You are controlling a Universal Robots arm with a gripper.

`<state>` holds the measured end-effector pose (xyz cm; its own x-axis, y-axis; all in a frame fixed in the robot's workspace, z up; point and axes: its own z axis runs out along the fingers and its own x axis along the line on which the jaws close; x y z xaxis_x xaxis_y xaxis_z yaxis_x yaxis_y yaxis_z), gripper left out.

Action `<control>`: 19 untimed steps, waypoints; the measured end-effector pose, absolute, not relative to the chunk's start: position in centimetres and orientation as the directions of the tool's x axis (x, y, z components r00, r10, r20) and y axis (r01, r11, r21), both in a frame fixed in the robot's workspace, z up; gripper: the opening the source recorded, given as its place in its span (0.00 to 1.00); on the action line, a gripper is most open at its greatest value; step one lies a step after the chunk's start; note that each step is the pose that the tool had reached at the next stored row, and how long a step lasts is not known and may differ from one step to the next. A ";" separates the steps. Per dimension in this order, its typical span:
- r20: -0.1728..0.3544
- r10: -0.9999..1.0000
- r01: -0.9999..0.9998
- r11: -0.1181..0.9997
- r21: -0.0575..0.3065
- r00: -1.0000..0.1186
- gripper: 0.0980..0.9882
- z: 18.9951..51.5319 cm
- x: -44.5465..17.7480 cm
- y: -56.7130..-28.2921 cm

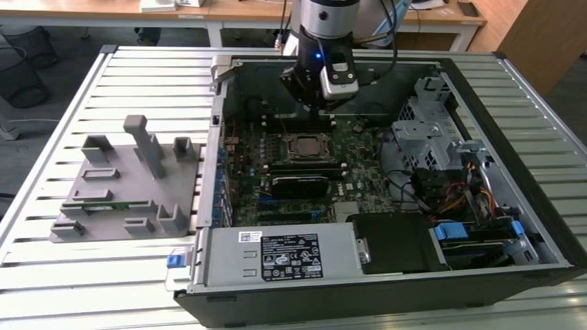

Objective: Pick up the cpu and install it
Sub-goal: 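Install the first cpu locking lever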

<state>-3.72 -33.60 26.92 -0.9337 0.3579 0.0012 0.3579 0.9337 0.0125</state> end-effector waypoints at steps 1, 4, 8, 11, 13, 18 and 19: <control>0.001 0.341 0.341 0.940 0.013 -0.940 0.01 26.9 -3.7 -33.6; 0.001 0.289 0.289 0.957 0.012 -0.957 0.01 26.9 -3.7 -33.6; 0.001 0.219 0.219 0.976 0.012 -0.976 0.01 26.9 -3.7 -33.6; 0.001 0.166 0.166 0.986 0.013 -0.986 0.01 26.9 -3.7 -33.6; 0.001 0.129 0.129 0.992 0.013 -0.992 0.01 26.9 -3.7 -33.6; 0.001 0.046 0.046 0.999 0.016 -0.999 0.01 26.8 -3.7 -33.6; 0.002 0.037 0.037 0.999 0.022 -0.999 0.01 26.8 -3.7 -33.6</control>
